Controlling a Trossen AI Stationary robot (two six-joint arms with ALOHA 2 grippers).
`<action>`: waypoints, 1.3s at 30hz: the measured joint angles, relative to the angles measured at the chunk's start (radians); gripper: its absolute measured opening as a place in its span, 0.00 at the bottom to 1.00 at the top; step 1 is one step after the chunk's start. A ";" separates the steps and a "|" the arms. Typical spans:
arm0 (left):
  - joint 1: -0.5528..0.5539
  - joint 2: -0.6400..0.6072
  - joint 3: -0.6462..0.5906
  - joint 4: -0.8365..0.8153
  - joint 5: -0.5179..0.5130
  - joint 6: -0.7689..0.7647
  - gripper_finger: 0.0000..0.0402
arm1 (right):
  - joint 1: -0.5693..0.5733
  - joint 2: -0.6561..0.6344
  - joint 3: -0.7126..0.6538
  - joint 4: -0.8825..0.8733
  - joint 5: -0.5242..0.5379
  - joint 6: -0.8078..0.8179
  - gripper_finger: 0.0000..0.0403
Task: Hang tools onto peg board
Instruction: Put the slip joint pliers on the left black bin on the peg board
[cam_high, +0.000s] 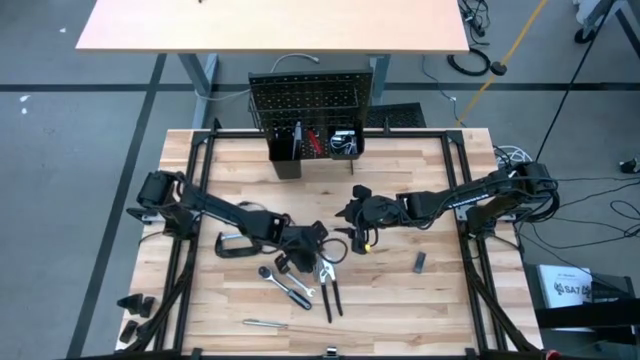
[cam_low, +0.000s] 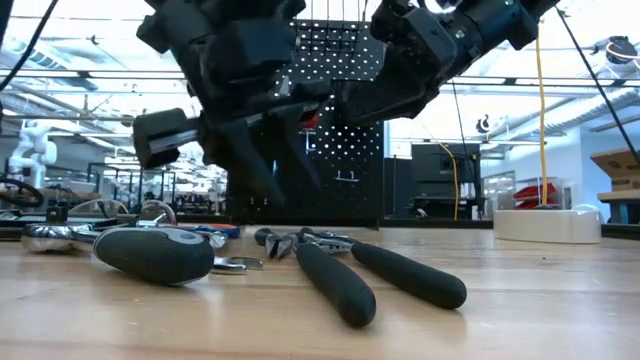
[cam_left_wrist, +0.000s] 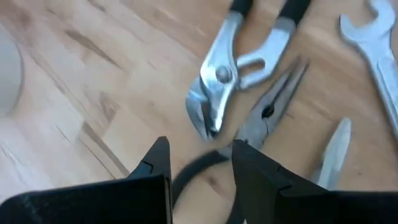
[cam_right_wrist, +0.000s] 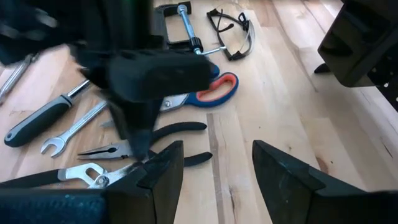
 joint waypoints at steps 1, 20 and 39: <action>-0.006 0.000 0.000 0.024 0.006 0.007 0.25 | 0.001 0.000 0.000 -0.006 0.000 0.000 0.46; -0.025 0.191 0.128 0.062 -0.032 0.123 0.25 | 0.039 -0.274 0.000 -0.324 0.010 0.158 0.46; -0.024 0.246 0.305 -0.130 -0.101 0.339 0.25 | 0.060 -0.269 0.000 -0.336 0.032 0.134 0.46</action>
